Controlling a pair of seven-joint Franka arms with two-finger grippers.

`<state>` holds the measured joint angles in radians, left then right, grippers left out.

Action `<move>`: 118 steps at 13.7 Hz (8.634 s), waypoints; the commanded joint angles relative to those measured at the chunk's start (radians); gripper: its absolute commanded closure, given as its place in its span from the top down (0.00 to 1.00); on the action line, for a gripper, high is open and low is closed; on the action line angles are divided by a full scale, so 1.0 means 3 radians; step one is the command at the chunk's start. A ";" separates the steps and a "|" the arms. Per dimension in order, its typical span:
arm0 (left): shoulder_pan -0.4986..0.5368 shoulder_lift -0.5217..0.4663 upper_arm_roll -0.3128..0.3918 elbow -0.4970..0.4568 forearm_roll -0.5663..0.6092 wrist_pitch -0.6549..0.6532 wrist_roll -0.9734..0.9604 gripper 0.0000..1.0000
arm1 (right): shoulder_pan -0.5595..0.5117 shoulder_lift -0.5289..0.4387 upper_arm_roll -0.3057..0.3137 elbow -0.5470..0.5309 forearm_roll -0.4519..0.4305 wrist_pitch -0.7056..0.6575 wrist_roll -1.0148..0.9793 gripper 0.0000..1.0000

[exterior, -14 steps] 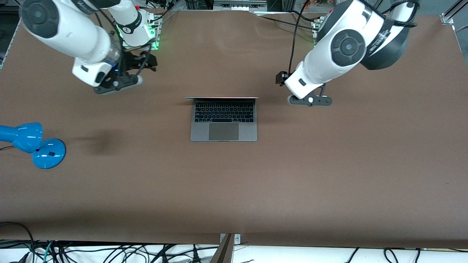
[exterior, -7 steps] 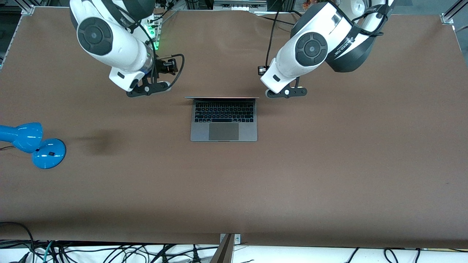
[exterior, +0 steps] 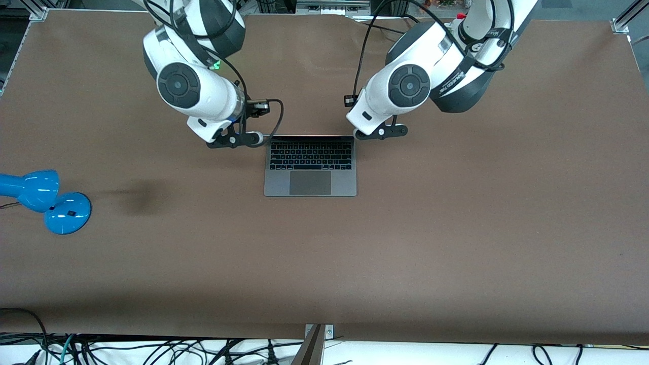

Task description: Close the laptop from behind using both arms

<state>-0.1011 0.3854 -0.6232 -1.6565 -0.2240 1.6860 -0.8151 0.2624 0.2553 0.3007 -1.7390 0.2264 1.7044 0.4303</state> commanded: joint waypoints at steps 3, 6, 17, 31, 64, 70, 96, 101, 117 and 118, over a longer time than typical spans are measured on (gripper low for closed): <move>-0.0011 0.0244 -0.0009 0.0050 -0.0041 0.0208 -0.0019 0.00 | 0.0010 0.0141 -0.0005 -0.0027 0.0058 0.0229 0.0028 0.00; -0.0056 0.0417 -0.0009 0.0050 0.0106 0.0433 -0.0029 0.00 | 0.0010 0.0217 -0.0010 -0.0038 0.0058 0.0306 -0.0002 0.00; -0.0062 0.0679 0.0012 0.0142 0.0363 0.0639 0.0012 0.00 | 0.0005 0.0294 -0.0061 -0.0150 0.0023 0.0782 -0.0136 0.00; -0.0062 0.0985 0.0027 0.0439 0.0512 0.0639 0.0007 0.00 | 0.0025 0.0412 -0.0077 -0.0181 0.0017 0.0802 -0.0120 0.00; -0.0225 0.1640 0.0278 0.0812 0.0921 0.1042 0.0022 0.00 | 0.0051 0.1117 -0.0256 -0.0094 0.0007 0.1952 -0.0728 0.00; -0.0256 0.1783 0.0303 0.0925 0.1038 0.1129 0.0007 0.00 | 0.0051 0.1240 -0.0261 -0.0012 0.0007 0.1994 -0.0810 0.00; -0.0098 0.0236 0.0538 0.0092 0.0845 0.0761 0.0604 1.00 | -0.0102 0.0137 -0.0409 0.0141 -0.0595 0.0681 -0.0954 1.00; -0.0138 -0.0705 0.1105 -0.0429 0.0466 0.0511 0.1422 1.00 | -0.0531 -0.0497 -0.0409 0.0141 -0.0739 0.0041 -0.0969 1.00; 0.0269 -0.1546 0.1702 -0.0206 0.0844 -0.0384 0.2630 1.00 | -0.0701 -0.1127 -0.0803 0.0095 -0.0975 -0.0594 -0.1010 1.00; 0.0261 -0.1535 0.1659 -0.0190 0.0834 -0.0384 0.2579 1.00 | -0.0701 -0.1137 -0.0803 0.0095 -0.0954 -0.0660 -0.1010 1.00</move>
<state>-0.0673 -0.1186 -0.0540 -1.7689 0.0076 1.5974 -0.0512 0.0629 -0.0470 0.0571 -1.6818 -0.0583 1.5312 0.1370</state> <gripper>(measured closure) 0.000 0.000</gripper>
